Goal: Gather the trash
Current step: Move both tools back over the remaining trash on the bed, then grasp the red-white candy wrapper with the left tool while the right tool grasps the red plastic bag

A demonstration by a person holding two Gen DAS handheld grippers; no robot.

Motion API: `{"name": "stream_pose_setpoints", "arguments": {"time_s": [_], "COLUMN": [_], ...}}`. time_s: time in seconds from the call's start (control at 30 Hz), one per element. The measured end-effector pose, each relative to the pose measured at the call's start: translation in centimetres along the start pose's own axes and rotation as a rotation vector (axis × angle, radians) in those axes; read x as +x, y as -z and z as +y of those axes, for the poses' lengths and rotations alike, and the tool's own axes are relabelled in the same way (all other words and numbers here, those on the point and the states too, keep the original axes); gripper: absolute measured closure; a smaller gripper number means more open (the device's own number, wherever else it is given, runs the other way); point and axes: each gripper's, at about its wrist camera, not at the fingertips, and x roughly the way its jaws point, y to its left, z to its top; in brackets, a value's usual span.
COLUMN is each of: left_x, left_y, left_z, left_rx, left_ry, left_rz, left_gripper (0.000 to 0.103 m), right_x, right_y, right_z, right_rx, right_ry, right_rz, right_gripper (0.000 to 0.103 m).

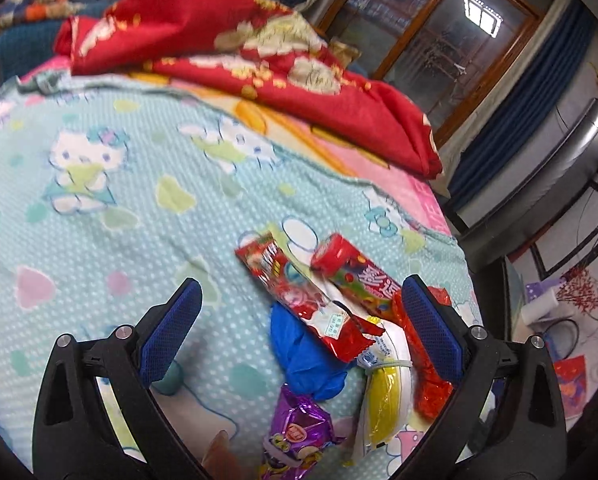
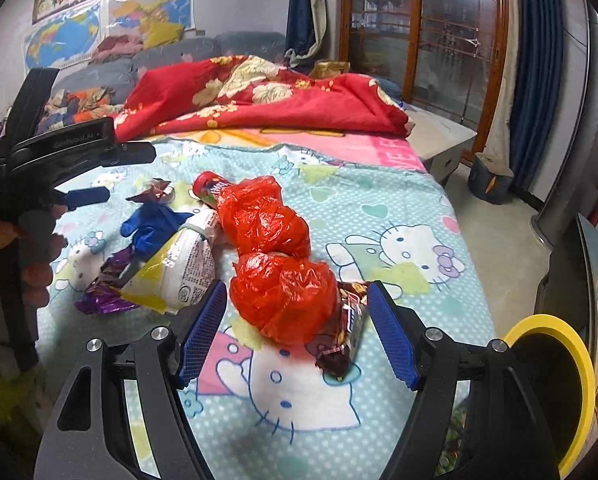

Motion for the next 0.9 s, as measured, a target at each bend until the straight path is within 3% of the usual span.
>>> {"name": "stream_pose_setpoints", "arguments": {"time_s": [0.13, 0.3, 0.4, 0.47, 0.67, 0.9], "left_x": [1.6, 2.9, 2.7, 2.5, 1.6, -0.2], "left_y": [0.3, 0.7, 0.6, 0.5, 0.2, -0.4], "left_z": [0.2, 1.4, 2.1, 2.4, 2.6, 2.4], "left_rx": [-0.022, -0.080, -0.099, -0.115, -0.124, -0.115], "left_ry": [0.018, 0.005, 0.021, 0.042, 0.079, 0.097], "left_rz": [0.060, 0.105, 0.101, 0.101, 0.087, 0.046], "left_gripper": [0.018, 0.038, 0.048, 0.061, 0.082, 0.085], "right_x": [1.6, 1.9, 1.6, 1.2, -0.1, -2.1], "right_y": [0.0, 0.6, 0.9, 1.0, 0.8, 0.6], "right_z": [0.6, 1.3, 1.2, 1.1, 0.3, -1.0], "right_rx": [-0.022, -0.046, -0.038, -0.026, 0.050, 0.111], "right_ry": [-0.014, -0.035, -0.050, -0.064, -0.123, -0.131], "right_rz": [0.046, 0.058, 0.052, 0.044, 0.021, -0.022], "right_gripper": [0.036, 0.064, 0.076, 0.081, 0.085, 0.085]}}
